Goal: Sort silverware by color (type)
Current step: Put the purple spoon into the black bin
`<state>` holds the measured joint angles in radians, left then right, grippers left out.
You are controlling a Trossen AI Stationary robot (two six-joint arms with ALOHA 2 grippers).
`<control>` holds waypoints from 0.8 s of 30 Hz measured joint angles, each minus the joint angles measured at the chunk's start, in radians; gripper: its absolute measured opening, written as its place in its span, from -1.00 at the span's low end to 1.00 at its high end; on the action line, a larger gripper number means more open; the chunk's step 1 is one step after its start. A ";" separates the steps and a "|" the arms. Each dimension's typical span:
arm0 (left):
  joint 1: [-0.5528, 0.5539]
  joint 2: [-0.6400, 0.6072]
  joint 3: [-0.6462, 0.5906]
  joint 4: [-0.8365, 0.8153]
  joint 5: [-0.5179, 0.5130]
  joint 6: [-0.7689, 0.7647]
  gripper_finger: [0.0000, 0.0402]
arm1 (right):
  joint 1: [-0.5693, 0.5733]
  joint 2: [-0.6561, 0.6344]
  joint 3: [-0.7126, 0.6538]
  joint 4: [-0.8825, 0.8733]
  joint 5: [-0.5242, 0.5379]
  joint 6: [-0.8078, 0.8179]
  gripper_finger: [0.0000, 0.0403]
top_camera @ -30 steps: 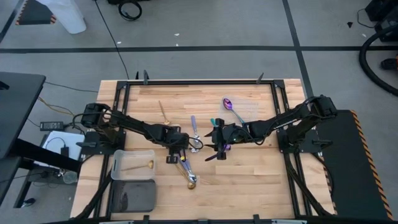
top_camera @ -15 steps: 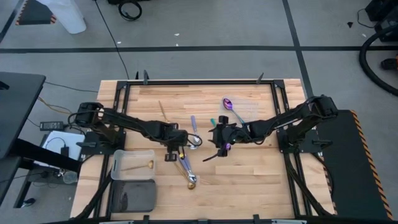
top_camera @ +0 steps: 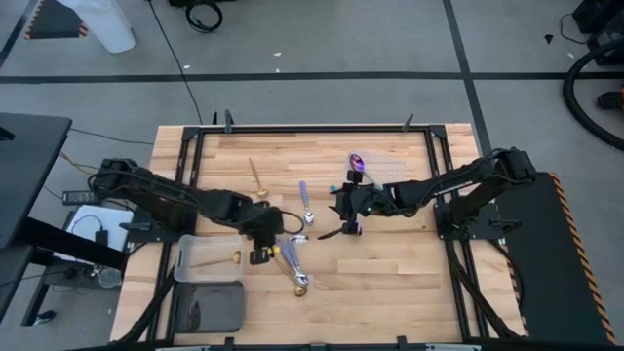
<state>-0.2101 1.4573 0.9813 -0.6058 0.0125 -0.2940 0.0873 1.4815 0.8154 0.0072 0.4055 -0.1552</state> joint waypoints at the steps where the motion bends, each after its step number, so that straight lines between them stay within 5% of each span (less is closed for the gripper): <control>1: -0.013 -0.014 0.000 -0.006 0.013 -0.021 -0.74 | -0.006 0.000 0.000 0.005 -0.011 -0.005 -0.02; 24: -0.387 -0.066 0.001 -0.023 0.093 -0.513 -0.74 | -0.097 0.001 0.000 0.189 -0.237 -0.086 -0.02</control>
<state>-0.5966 1.3914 0.9821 -0.6289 0.1053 -0.8069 -0.0100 1.4826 0.8154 0.1963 0.1688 -0.2412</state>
